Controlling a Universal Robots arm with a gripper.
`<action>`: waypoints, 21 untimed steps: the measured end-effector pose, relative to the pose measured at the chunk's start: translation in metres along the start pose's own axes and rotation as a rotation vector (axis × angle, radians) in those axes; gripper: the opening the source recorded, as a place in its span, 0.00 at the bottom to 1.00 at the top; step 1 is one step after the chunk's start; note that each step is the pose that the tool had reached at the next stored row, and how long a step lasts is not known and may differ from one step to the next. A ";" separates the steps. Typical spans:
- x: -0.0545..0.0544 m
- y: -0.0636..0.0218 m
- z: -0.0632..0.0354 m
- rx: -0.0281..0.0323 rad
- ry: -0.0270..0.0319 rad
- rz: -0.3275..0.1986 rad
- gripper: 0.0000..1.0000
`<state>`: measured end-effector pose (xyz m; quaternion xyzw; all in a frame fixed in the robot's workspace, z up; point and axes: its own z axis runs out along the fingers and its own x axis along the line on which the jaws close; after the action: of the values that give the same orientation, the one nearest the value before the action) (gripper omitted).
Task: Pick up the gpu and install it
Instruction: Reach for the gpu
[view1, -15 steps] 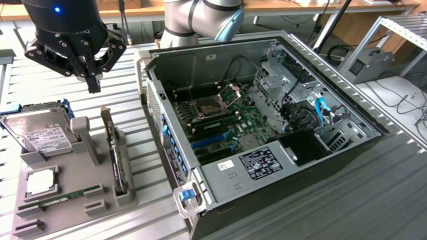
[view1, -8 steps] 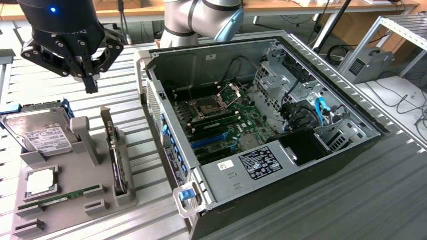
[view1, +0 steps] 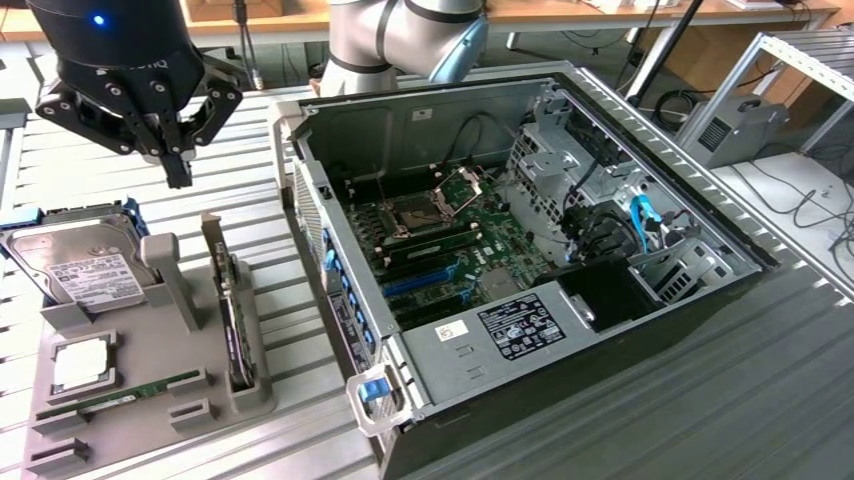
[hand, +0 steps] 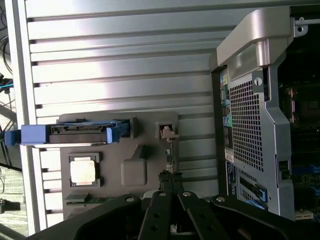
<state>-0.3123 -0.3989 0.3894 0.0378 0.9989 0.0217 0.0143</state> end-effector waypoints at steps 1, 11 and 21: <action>0.000 0.0000 0.0000 0.0000 0.0000 0.000 0.11; 0.001 -0.0011 0.0000 0.0000 0.0001 0.000 0.11; 0.001 -0.0074 -0.0003 0.0000 0.0000 0.000 0.11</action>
<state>-0.3137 -0.4063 0.3893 0.0378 0.9989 0.0218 0.0143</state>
